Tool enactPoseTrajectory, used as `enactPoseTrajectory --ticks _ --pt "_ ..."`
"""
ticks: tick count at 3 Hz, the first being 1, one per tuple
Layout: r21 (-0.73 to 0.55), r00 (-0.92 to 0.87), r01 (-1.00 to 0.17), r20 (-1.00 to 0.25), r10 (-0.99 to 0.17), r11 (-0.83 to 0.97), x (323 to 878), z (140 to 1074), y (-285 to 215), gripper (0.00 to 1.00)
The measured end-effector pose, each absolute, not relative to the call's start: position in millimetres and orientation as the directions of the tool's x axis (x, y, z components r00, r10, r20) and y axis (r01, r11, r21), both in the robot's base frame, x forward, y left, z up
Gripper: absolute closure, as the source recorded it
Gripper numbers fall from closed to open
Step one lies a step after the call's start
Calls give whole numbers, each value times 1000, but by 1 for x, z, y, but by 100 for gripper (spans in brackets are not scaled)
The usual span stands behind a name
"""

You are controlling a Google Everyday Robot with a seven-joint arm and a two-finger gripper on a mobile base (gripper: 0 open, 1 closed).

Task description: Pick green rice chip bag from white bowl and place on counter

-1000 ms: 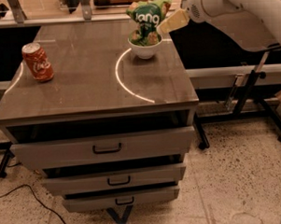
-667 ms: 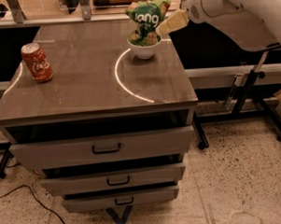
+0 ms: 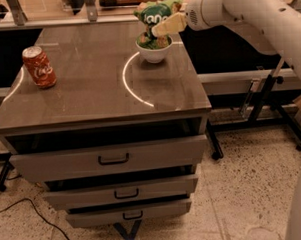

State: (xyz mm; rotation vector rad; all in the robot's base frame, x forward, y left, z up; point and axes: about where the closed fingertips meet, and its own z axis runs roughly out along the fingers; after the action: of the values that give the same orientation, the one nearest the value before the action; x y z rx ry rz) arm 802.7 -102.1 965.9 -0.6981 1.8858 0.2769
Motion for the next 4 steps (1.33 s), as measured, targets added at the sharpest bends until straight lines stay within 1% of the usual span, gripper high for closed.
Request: enactPoseTrajectory --ticks 1,2,3,4 --pt "-44 -285 -589 -923 -258 807 823 953 -78 0" --pt "14 -299 -601 -931 -209 799 836 949 -60 0" --pt "58 -314 -617 -932 -178 785 843 948 -45 16" --pt "77 -319 -616 -934 -159 784 847 949 -40 40"
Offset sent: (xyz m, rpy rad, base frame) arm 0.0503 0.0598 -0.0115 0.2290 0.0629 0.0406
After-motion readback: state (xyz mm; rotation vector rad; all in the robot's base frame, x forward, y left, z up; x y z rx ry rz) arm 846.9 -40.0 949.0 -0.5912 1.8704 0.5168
